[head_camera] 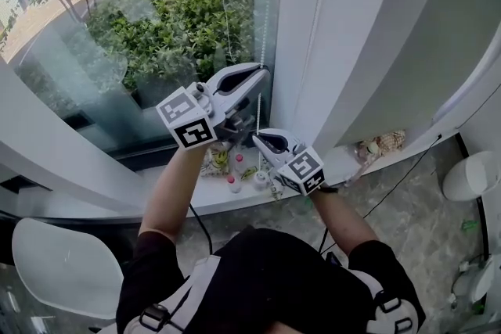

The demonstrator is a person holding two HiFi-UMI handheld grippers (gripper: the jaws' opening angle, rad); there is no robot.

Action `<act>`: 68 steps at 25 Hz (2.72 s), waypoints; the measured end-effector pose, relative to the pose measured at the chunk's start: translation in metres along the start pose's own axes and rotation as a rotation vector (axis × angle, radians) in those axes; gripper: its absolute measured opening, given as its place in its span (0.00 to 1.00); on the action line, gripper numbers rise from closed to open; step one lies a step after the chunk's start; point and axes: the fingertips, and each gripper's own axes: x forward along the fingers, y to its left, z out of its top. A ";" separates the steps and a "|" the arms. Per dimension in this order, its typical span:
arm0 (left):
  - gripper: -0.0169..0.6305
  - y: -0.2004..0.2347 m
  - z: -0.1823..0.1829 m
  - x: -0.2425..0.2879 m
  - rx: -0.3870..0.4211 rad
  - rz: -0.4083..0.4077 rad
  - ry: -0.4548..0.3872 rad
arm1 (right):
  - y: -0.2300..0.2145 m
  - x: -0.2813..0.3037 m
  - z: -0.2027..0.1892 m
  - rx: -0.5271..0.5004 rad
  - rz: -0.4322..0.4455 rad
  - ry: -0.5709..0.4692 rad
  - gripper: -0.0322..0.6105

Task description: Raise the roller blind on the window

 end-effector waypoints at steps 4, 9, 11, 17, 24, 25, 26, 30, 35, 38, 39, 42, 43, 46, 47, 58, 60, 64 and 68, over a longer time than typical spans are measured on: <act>0.05 0.002 -0.063 -0.020 0.064 0.062 0.094 | 0.021 0.003 -0.062 0.124 0.069 0.216 0.06; 0.05 0.004 -0.117 -0.045 0.070 0.100 0.128 | 0.045 0.004 -0.112 0.141 0.165 0.435 0.06; 0.05 0.011 -0.118 -0.050 0.039 0.124 0.110 | 0.045 0.000 -0.115 0.092 0.173 0.446 0.07; 0.05 0.031 -0.111 -0.060 0.014 0.177 0.102 | 0.013 -0.020 -0.040 -0.002 0.071 0.222 0.24; 0.05 0.026 -0.105 -0.068 -0.003 0.175 0.074 | -0.020 -0.042 0.128 -0.073 -0.025 -0.200 0.25; 0.05 0.024 -0.104 -0.068 -0.003 0.178 0.076 | -0.022 -0.041 0.146 -0.064 -0.027 -0.242 0.25; 0.05 0.024 -0.104 -0.068 -0.003 0.180 0.076 | -0.026 -0.039 0.160 -0.048 -0.030 -0.277 0.25; 0.05 0.025 -0.107 -0.069 0.007 0.174 0.072 | -0.047 -0.020 0.200 0.109 -0.029 -0.372 0.27; 0.05 0.027 -0.106 -0.075 0.012 0.177 0.056 | -0.050 -0.003 0.237 0.109 -0.028 -0.420 0.27; 0.05 0.024 -0.105 -0.077 0.042 0.178 0.074 | -0.048 -0.002 0.247 0.055 -0.033 -0.423 0.26; 0.05 0.024 -0.104 -0.079 0.048 0.182 0.076 | -0.047 -0.003 0.248 0.044 -0.035 -0.425 0.24; 0.05 0.025 -0.099 -0.085 0.035 0.191 0.068 | -0.046 -0.002 0.251 0.041 -0.028 -0.429 0.19; 0.05 0.025 -0.099 -0.086 0.034 0.189 0.065 | -0.045 0.000 0.251 0.047 -0.024 -0.427 0.18; 0.05 0.026 -0.099 -0.086 0.045 0.188 0.067 | -0.046 0.004 0.249 0.059 -0.025 -0.413 0.12; 0.05 0.026 -0.098 -0.086 0.041 0.190 0.065 | -0.046 0.004 0.248 0.062 -0.026 -0.411 0.10; 0.05 0.016 -0.213 -0.091 -0.047 0.168 0.360 | -0.036 0.011 0.141 0.031 -0.062 -0.237 0.08; 0.05 0.003 -0.261 -0.107 -0.088 0.141 0.492 | -0.036 0.015 0.088 0.060 -0.076 -0.145 0.07; 0.19 -0.009 -0.315 -0.144 -0.148 0.126 0.641 | -0.044 0.011 0.011 0.143 -0.097 -0.015 0.07; 0.22 0.009 -0.284 -0.148 -0.178 0.150 0.532 | -0.047 0.007 -0.004 0.158 -0.083 0.006 0.08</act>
